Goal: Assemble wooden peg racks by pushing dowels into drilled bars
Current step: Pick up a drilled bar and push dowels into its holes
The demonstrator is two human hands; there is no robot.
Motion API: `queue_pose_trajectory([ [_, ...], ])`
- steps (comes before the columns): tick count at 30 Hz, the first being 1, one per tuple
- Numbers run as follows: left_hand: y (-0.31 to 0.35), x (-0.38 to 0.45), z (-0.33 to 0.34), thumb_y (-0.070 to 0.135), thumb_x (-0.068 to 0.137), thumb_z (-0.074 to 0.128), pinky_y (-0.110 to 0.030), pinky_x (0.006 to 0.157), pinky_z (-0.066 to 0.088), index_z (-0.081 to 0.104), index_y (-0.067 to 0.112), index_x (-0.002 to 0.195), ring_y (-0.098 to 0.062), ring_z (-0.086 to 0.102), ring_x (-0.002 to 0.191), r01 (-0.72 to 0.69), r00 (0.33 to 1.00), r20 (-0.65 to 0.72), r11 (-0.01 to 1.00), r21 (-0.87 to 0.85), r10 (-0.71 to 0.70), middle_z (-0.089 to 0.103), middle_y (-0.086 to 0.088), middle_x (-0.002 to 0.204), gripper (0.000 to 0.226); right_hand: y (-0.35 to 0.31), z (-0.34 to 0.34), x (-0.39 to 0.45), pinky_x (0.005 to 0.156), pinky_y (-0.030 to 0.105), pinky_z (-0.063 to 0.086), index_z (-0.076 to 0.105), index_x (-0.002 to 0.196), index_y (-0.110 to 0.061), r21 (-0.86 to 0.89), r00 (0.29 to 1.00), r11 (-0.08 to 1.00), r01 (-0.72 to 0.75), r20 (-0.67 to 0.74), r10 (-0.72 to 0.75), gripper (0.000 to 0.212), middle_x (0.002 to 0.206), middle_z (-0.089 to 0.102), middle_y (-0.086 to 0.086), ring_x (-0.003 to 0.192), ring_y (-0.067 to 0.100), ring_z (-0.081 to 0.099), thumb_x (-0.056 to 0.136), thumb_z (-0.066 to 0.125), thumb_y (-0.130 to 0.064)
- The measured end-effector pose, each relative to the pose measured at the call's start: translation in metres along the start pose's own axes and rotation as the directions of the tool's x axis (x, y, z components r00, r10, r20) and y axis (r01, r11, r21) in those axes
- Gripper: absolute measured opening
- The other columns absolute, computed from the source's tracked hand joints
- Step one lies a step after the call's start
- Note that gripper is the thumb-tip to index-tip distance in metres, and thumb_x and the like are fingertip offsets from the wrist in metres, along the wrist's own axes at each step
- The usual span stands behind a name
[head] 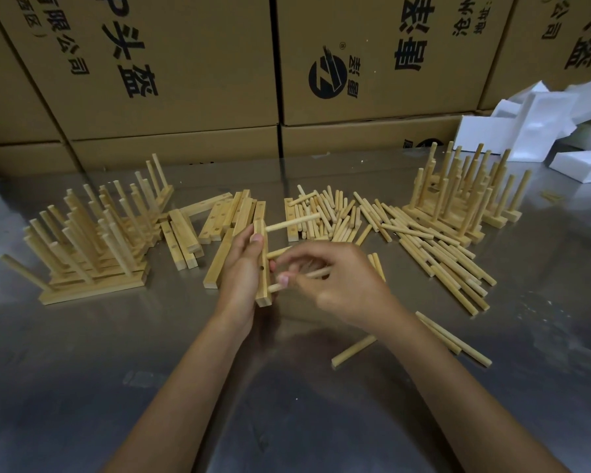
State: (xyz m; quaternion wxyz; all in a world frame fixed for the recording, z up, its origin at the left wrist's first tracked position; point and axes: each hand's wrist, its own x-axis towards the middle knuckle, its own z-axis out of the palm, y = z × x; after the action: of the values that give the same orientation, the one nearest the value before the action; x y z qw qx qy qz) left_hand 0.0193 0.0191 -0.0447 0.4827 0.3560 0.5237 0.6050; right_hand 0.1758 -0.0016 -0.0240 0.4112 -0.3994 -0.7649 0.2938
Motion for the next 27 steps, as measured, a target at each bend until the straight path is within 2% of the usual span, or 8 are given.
queue_pose_trajectory([
  [3,0.0,0.003,-0.004,0.03,0.106,0.047,-0.026,0.046,0.048,0.057,0.037,0.128,-0.015,0.064,0.071,0.031,0.999,-0.002,0.997,-0.076,-0.032,0.068,-0.001,0.092,0.025,-0.003,-0.009,0.002,0.081,0.024,0.054,0.074,0.103,-0.024,0.114,0.997,0.993,-0.031,-0.066,0.039,0.016,0.095,0.072,-0.012,0.092,0.006,0.067,0.088,0.074,-0.03],
  [5,-0.001,0.007,-0.008,0.028,0.108,0.043,-0.023,0.039,0.041,0.053,0.027,0.136,-0.009,0.056,0.055,0.045,0.999,-0.015,0.984,-0.175,-0.048,0.06,-0.001,0.073,0.03,-0.004,-0.012,0.003,0.08,0.041,0.057,0.073,0.096,-0.023,0.188,0.983,0.979,-0.075,-0.149,0.104,0.015,0.093,0.072,-0.005,0.086,0.019,0.068,0.09,0.072,-0.036],
  [8,0.0,0.011,-0.012,0.029,0.109,0.04,-0.022,0.04,0.042,0.05,0.017,0.14,-0.007,0.056,0.056,0.024,0.998,-0.047,0.967,-0.253,-0.037,0.06,0.0,0.074,0.035,-0.002,-0.011,0.002,0.067,0.045,0.05,0.067,0.075,-0.015,0.161,0.966,0.979,-0.122,-0.209,0.154,0.038,0.069,0.063,0.006,0.067,0.028,0.059,0.093,0.062,-0.048],
  [13,-0.002,0.005,-0.003,0.033,0.108,0.043,-0.029,0.066,0.052,0.047,0.023,0.143,-0.01,0.06,0.073,-0.073,0.995,-0.081,0.984,-0.162,0.061,0.064,-0.004,0.092,0.037,-0.008,0.026,-0.008,0.052,0.019,0.04,0.066,0.072,-0.022,-0.002,0.982,0.984,-0.177,-0.059,0.177,0.043,0.064,0.062,-0.008,0.055,0.0,0.052,0.081,0.065,-0.064],
  [17,-0.005,0.002,0.001,0.033,0.107,0.046,-0.023,0.06,0.055,0.042,0.033,0.146,-0.005,0.067,0.077,-0.089,0.995,-0.065,0.988,-0.128,0.081,0.067,0.0,0.101,0.039,-0.005,0.036,-0.003,0.049,0.014,0.039,0.069,0.071,-0.02,0.06,0.95,0.966,-0.253,-0.172,0.259,0.03,0.058,0.059,-0.012,0.053,-0.002,0.051,0.083,0.073,-0.047],
  [21,-0.006,0.003,-0.001,0.019,0.107,0.044,-0.03,0.055,0.058,0.038,0.031,0.148,-0.02,0.075,0.072,-0.057,0.998,0.02,0.973,-0.223,0.063,0.066,-0.006,0.118,0.043,0.004,0.023,0.002,0.052,0.016,0.04,0.07,0.074,-0.014,0.232,0.906,0.918,-0.32,-0.208,0.368,0.023,0.056,0.057,-0.014,0.053,-0.003,0.049,0.084,0.077,-0.033],
  [24,-0.008,0.009,-0.004,0.007,0.104,0.041,-0.035,0.058,0.06,0.044,0.017,0.14,-0.031,0.075,0.077,0.048,0.995,0.097,0.977,-0.209,-0.028,0.074,-0.011,0.096,0.038,0.004,0.01,0.002,0.052,0.015,0.039,0.069,0.075,-0.016,0.108,0.931,0.96,-0.258,-0.237,0.277,0.021,0.059,0.055,-0.014,0.053,-0.001,0.047,0.084,0.078,-0.033],
  [27,-0.008,0.007,-0.004,0.013,0.089,0.059,-0.033,0.067,0.06,0.062,0.005,0.118,-0.025,0.075,0.085,0.034,0.976,0.216,0.995,-0.092,-0.014,0.077,-0.011,0.092,0.03,-0.008,0.003,0.006,0.051,0.017,0.035,0.067,0.076,-0.023,-0.003,0.981,0.992,-0.124,-0.15,0.122,0.017,0.059,0.053,-0.017,0.053,0.002,0.044,0.084,0.078,-0.033],
])
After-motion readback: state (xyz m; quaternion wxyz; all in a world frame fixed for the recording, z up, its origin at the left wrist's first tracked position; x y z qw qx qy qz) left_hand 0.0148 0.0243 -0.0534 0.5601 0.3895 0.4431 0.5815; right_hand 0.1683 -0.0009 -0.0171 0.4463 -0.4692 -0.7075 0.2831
